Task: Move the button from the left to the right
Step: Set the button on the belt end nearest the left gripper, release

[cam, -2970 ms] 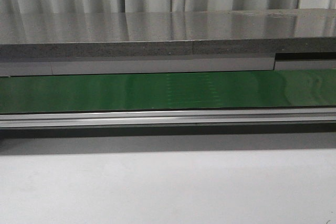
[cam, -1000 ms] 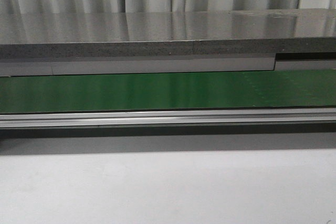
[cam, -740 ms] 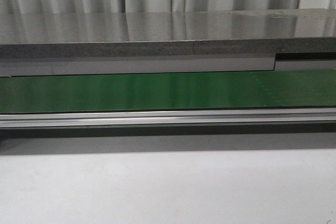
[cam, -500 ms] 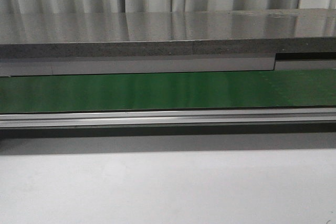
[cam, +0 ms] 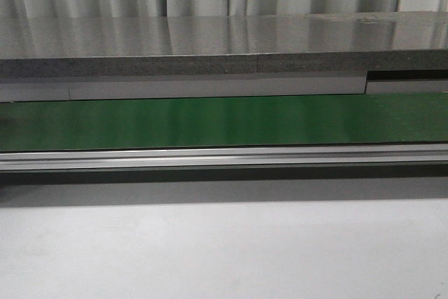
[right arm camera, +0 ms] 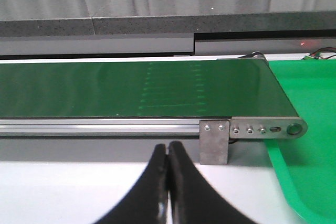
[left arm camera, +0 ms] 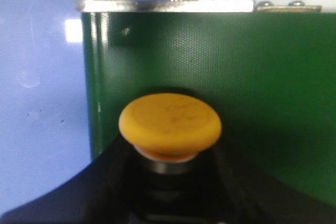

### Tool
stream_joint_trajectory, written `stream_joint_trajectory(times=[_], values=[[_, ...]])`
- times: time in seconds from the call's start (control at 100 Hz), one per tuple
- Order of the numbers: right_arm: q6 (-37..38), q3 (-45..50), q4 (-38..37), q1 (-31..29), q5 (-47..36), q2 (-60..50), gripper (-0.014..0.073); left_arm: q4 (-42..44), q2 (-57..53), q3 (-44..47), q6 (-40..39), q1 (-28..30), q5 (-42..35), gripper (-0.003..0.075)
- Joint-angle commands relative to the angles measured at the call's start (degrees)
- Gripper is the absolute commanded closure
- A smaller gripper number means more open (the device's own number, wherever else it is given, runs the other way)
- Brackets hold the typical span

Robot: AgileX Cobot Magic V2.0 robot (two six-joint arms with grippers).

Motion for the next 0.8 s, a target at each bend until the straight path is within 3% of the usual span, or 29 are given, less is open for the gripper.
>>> stream_joint_trajectory(times=[0.0, 0.1, 0.2, 0.57, 0.79], values=[[-0.2, -0.9, -0.48, 0.07, -4.67, -1.04, 0.066, 0.11, -2.82, -1.52, 0.21, -0.24, 0.46, 0.0407], [-0.2, -0.9, -0.48, 0.07, -4.67, -1.04, 0.066, -0.03, -2.82, -1.52, 0.21, -0.24, 0.46, 0.0208], [-0.2, -0.9, -0.48, 0.07, -4.67, -1.04, 0.066, -0.03, -2.82, -1.52, 0.21, -0.24, 0.81, 0.0113], [-0.2, -0.9, -0.48, 0.07, -4.67, -1.04, 0.066, -3.13, -9.89, -1.52, 0.33, -0.63, -1.65, 0.0113], [-0.2, -0.9, -0.48, 0.07, -4.67, -1.04, 0.066, -3.39, -16.85, -1.52, 0.62, -4.63, -3.57, 0.0113]])
